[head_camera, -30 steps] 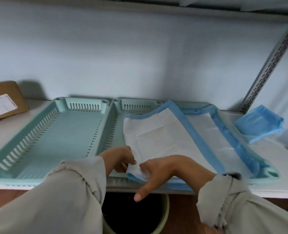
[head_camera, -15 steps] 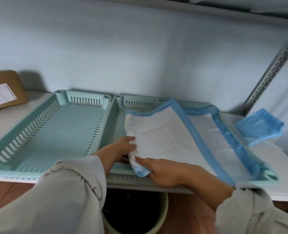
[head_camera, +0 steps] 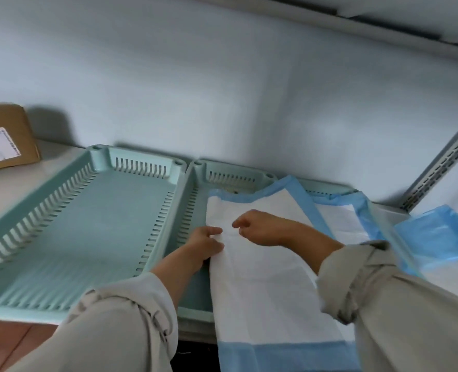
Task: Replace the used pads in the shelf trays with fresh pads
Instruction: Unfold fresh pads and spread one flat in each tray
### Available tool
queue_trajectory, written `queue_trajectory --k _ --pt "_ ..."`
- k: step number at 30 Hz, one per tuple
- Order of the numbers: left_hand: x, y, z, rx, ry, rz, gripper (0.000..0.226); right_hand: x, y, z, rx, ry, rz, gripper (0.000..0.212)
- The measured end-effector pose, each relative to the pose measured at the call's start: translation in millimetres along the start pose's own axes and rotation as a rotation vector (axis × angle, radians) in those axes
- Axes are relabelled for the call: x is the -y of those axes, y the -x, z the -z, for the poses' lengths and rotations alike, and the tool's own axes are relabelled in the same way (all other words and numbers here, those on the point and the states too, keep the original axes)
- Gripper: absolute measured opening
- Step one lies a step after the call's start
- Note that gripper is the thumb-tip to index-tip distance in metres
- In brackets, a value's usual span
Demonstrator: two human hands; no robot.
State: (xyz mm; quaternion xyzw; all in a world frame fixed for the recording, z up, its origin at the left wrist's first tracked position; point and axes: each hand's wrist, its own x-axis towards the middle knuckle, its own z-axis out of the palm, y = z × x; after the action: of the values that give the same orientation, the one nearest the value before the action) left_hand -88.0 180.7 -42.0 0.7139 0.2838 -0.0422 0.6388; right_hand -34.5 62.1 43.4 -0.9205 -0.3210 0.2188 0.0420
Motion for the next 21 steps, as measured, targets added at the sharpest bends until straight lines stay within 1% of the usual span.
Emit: queue_trajectory --k 1,3,5,7,9,10,13,14,15,17,19,21 --pt "-0.3 -2.9 -1.7 0.004 0.003 -0.002 0.051 -3.2 -13.1 -8.0 -0.013 0.017 -0.011 0.046" --pt "0.8 -11.0 -3.0 -0.025 -0.01 -0.015 0.054 -10.2 -36.1 -27.6 0.077 0.05 -0.033 0.054" --pt "1.3 -15.5 -2.3 -0.129 -0.071 -0.047 0.055 -21.4 -46.6 -43.5 0.156 0.081 -0.088 0.06" --pt "2.5 -20.9 0.8 -0.212 -0.141 -0.078 0.052 -32.7 -56.9 -55.0 0.134 0.109 -0.16 0.062" --pt "0.8 -26.4 2.8 -0.202 -0.167 -0.085 0.055 -36.7 -62.6 -59.5 0.084 0.116 -0.186 0.062" --pt "-0.7 -30.4 3.6 -0.184 -0.163 -0.083 0.057 -36.7 -66.0 -60.3 0.077 0.114 -0.161 0.063" --pt "-6.4 -38.1 5.0 -0.147 -0.158 -0.088 0.057 -32.2 -70.7 -56.7 0.158 0.124 -0.042 0.066" --pt "-7.1 -38.5 5.1 -0.13 -0.173 -0.085 0.058 -31.1 -71.5 -54.2 0.149 0.12 -0.038 0.066" --pt "-7.8 -38.2 5.4 -0.112 -0.189 -0.084 0.059 -30.8 -72.3 -50.9 0.102 0.099 -0.051 0.064" --pt "-9.6 -37.0 3.1 -0.082 -0.212 -0.09 0.061 -36.3 -67.3 -44.6 -0.054 0.055 -0.095 0.059" --pt "-13.2 -35.1 3.7 -0.096 -0.228 -0.086 0.058 -44.0 -58.0 -36.7 -0.182 0.086 -0.142 0.057" --pt "-15.9 -30.3 4.2 -0.114 -0.284 -0.08 0.055 -55.7 -41.3 -29.6 -0.301 0.14 -0.253 0.061"
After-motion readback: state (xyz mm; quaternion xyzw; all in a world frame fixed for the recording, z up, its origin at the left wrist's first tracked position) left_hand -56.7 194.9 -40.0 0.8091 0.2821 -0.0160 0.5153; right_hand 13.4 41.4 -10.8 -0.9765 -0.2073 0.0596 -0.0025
